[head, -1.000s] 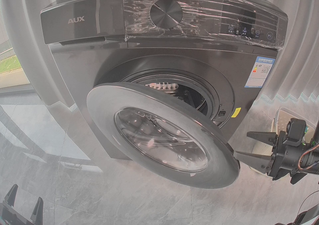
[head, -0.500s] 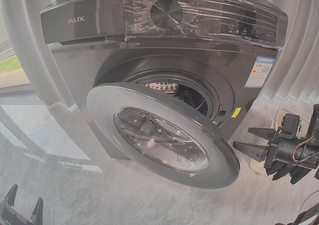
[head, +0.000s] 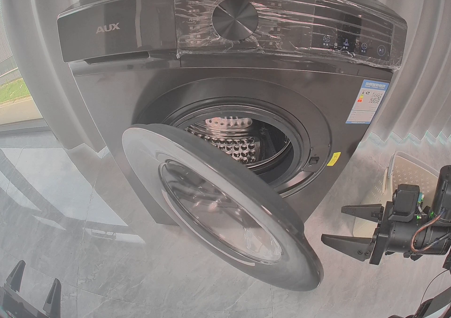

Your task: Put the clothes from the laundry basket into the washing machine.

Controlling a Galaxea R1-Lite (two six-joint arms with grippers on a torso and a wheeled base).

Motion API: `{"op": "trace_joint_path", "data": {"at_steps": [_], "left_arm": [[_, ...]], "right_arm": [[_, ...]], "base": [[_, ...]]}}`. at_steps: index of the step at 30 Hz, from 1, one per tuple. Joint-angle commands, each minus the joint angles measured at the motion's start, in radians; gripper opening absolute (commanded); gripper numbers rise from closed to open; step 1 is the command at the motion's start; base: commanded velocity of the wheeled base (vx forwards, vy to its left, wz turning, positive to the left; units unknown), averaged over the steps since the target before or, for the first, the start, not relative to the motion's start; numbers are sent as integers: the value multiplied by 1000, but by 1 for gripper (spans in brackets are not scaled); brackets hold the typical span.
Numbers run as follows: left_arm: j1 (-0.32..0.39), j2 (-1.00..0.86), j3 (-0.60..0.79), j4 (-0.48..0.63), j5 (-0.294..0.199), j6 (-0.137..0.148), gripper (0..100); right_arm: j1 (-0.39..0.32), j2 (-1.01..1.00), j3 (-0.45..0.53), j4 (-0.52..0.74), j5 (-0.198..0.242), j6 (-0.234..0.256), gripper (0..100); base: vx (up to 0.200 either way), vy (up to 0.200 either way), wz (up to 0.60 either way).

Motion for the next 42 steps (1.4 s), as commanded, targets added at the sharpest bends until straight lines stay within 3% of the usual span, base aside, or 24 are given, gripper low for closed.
{"op": "trace_joint_path", "data": {"at_steps": [1, 8, 13, 19, 22, 31, 38, 42], "left_arm": [[1, -13, 16, 0, 0, 0, 100], [1, -12, 16, 0, -1, -3, 100], [1, -12, 16, 0, -1, -2, 100], [1, -12, 16, 0, -1, 0, 100], [1, -12, 16, 0, -1, -2, 100], [1, -13, 16, 0, -1, -2, 100], [1, -13, 16, 0, -1, 0, 100], [1, -12, 16, 0, -1, 0, 100]], "right_arm": [[0, -38, 12, -1, 1, 4, 100], [-52, 47, -35, -6, -19, 9, 100], [-55, 128, -68, -7, -99, 12, 100], [-51, 206, -100, -7, -106, 21, 100], [-32, 248, -105, -9, -105, 21, 100], [121, 258, -74, -9, -102, 27, 100], [100, 274, -86, -58, -111, 46, 100], [100, 341, -92, -92, -163, 46, 100]], "base": [[0, 0, 0], [-114, 0, 0], [-200, 0, 0], [0, 0, 0], [0, 0, 0], [0, 0, 0], [0, 0, 0], [0, 0, 0]]}}
